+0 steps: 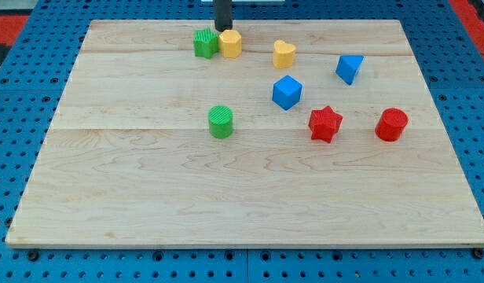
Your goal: Move yellow heart bottom right to yellow hexagon
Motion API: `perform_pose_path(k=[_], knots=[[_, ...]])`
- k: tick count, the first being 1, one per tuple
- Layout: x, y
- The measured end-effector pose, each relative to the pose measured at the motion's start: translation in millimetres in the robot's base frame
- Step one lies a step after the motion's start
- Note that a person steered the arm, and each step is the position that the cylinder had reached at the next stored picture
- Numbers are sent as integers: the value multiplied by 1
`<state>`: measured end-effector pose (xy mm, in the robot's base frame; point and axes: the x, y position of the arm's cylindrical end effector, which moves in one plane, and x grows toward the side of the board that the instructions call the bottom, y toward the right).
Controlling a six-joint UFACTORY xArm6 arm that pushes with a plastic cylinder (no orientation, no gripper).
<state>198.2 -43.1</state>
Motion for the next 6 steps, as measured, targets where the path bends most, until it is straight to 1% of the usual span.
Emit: perform_pose_path(k=[1,2,3,4,6], knots=[[50,-51],[99,-30],[132,21],[114,64],[108,159]])
